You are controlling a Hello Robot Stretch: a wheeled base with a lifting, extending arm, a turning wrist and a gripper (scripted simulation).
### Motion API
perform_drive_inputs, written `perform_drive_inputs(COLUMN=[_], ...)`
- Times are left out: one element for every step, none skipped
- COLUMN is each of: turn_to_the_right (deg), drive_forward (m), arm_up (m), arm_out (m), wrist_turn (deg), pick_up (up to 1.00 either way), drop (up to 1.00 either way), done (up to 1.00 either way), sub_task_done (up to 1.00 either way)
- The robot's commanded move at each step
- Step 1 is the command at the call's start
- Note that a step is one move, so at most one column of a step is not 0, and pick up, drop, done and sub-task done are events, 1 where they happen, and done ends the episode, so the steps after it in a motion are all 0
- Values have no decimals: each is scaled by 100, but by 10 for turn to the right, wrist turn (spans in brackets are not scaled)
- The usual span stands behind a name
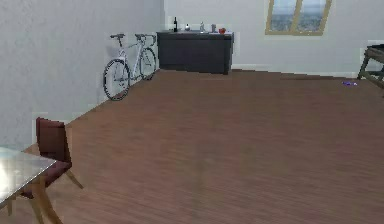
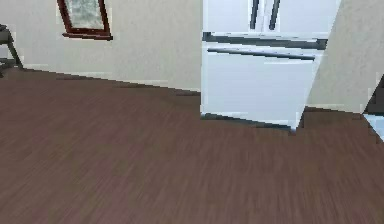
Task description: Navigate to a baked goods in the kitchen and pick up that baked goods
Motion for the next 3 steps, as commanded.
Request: perform_drive_inputs(turn_to_the_right=[-150,0,-450], drive_forward=[0,65,0], arm_up=[0,0,0], arm_out=[0,0,0], wrist_turn=[0,0,0], pick_up=[0,0,0], drop=[0,0,0], done=[0,0,0], sub_task_done=[0,0,0])
